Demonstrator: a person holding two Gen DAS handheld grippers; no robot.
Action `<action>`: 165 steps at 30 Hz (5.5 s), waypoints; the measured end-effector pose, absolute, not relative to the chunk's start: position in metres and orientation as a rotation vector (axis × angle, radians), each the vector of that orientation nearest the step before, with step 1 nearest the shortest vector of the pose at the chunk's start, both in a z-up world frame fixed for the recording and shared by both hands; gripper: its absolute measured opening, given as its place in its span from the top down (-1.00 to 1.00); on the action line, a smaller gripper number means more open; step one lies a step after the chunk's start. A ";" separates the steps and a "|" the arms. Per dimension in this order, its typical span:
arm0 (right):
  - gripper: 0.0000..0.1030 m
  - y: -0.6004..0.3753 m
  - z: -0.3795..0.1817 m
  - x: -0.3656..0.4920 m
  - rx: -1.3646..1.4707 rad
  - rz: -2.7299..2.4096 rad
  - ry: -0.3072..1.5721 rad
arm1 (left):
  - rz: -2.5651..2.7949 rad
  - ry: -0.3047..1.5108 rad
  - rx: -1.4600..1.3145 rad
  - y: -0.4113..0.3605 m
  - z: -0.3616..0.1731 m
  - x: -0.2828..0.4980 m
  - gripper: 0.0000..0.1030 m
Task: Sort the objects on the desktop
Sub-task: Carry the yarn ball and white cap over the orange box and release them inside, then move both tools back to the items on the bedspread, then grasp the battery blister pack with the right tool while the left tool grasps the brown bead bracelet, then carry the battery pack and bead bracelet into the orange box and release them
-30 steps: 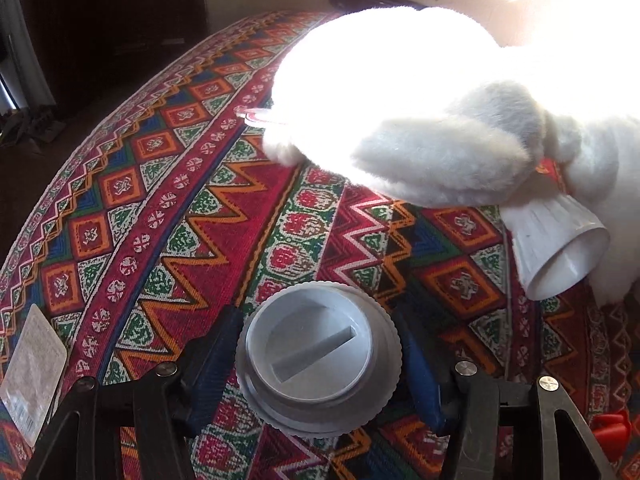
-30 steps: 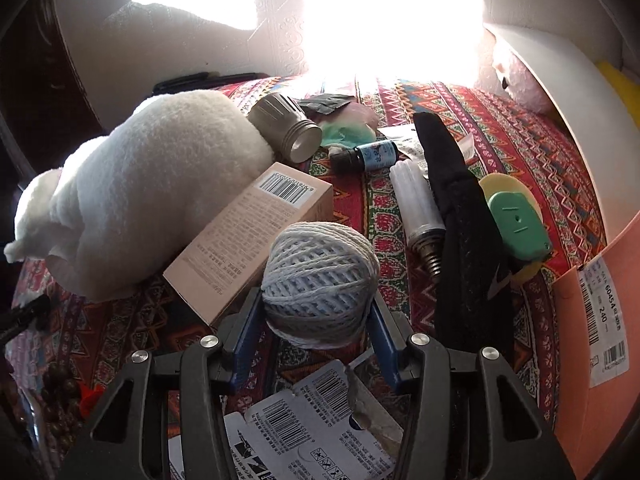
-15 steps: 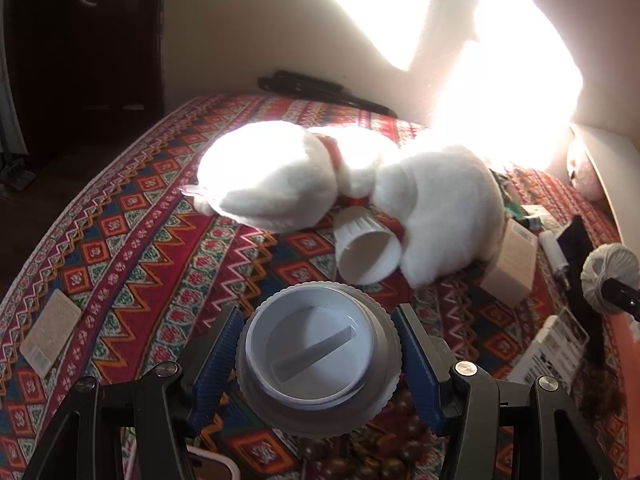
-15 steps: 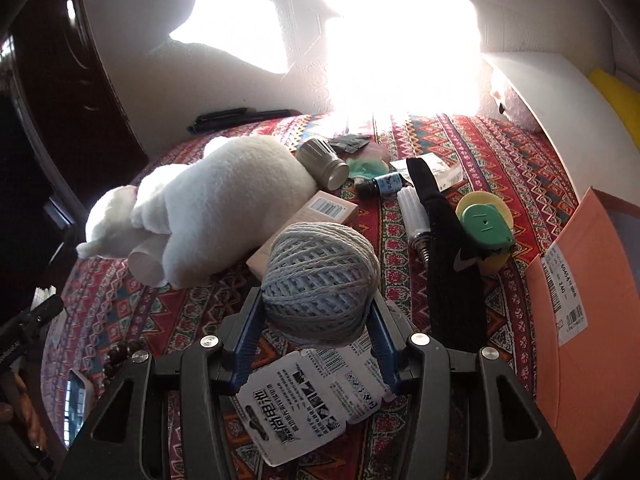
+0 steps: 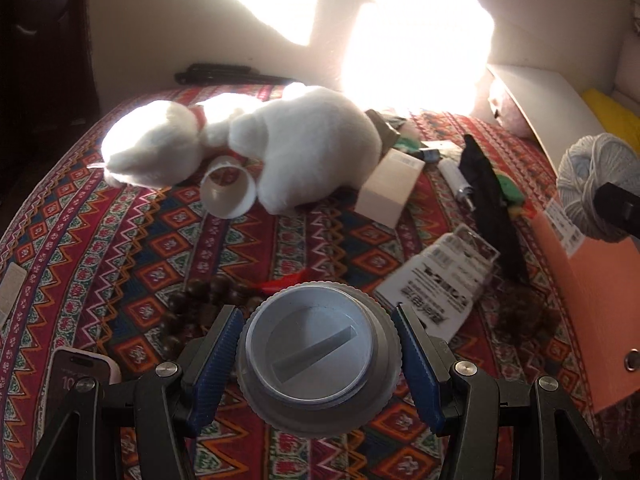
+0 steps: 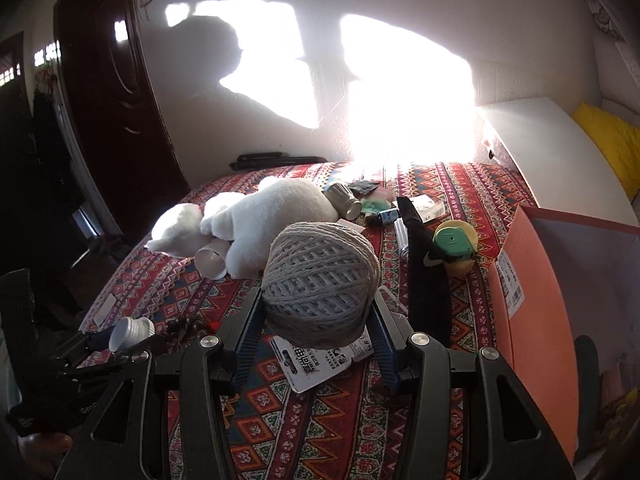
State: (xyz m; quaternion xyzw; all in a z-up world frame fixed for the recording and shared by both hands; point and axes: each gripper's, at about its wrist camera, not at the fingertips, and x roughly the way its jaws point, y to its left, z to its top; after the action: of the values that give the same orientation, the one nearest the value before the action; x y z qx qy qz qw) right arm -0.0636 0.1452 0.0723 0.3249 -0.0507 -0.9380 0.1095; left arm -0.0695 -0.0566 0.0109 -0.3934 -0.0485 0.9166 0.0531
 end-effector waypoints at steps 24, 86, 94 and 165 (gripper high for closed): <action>-0.03 0.382 0.130 0.046 0.673 -3.295 -0.355 | 2.414 0.128 -0.891 0.247 0.108 -0.054 -0.26; -0.72 0.167 0.006 -0.095 1.247 -2.820 -0.154 | 2.764 -0.173 -1.441 -0.106 -0.052 -0.098 -0.87; -0.72 0.169 -0.052 -0.125 1.484 -2.471 -0.614 | 2.709 -0.187 -1.584 -0.128 -0.084 -0.111 -0.87; 0.67 0.088 -0.090 -0.159 1.533 -2.159 -0.477 | 2.347 -0.424 -1.447 -0.058 -0.107 -0.141 0.66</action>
State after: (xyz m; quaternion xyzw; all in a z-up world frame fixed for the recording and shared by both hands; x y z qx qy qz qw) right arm -0.1591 0.0884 -0.0903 0.5552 -0.1728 -0.7822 0.2237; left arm -0.1407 -0.0578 -0.1073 -0.5107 -0.1498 0.8284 0.1749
